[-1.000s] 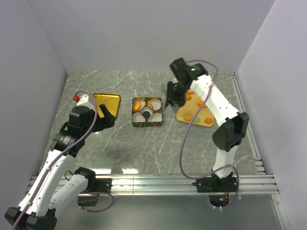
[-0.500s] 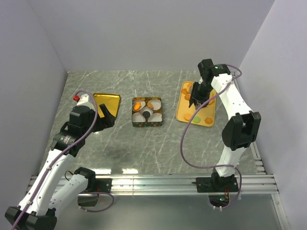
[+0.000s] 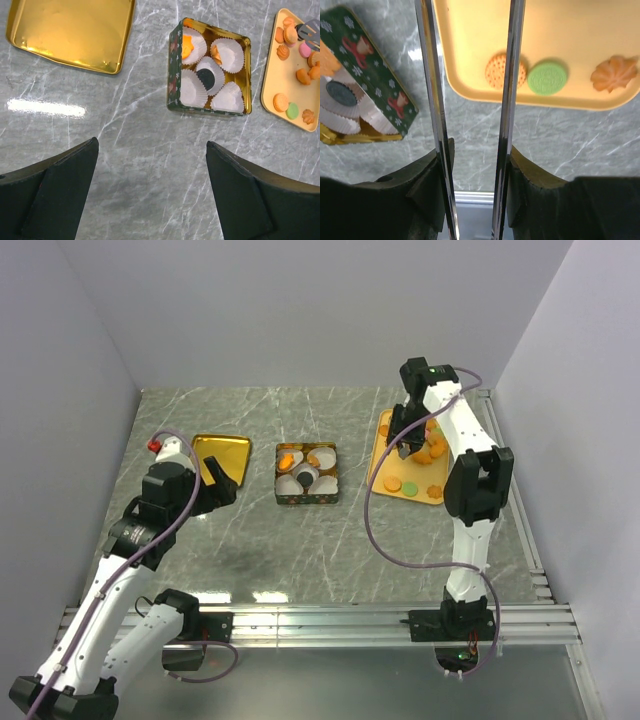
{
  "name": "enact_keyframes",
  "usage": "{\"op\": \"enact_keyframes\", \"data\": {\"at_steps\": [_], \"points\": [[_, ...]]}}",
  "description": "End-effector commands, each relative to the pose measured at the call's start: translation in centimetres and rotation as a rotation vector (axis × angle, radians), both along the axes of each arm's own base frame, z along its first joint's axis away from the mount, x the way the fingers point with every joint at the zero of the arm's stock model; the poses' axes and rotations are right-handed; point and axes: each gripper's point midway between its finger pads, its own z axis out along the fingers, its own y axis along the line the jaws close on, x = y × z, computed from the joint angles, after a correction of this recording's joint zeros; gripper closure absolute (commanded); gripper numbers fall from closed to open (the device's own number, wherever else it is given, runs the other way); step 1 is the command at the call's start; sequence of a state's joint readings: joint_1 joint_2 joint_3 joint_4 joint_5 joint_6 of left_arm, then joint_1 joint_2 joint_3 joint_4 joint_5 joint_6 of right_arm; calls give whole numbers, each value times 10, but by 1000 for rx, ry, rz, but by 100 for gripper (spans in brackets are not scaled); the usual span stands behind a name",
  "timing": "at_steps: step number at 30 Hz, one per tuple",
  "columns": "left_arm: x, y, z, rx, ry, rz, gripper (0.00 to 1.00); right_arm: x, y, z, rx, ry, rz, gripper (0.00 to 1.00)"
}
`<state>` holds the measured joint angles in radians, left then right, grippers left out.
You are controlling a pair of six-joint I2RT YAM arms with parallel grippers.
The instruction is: Pack the cookies
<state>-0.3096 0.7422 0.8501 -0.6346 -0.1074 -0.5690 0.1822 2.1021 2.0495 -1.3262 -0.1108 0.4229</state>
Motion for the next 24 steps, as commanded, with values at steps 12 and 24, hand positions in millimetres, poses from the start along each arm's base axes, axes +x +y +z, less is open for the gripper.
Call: {"op": "enact_keyframes", "data": {"at_steps": [12,24], "points": [[4,15,12,-15,-55,59,5,12,-13,-8,-65,0,10,51],[4,18,14,-18,-64,68,5,23,-8,-20,-62,23,-4,51]]}}
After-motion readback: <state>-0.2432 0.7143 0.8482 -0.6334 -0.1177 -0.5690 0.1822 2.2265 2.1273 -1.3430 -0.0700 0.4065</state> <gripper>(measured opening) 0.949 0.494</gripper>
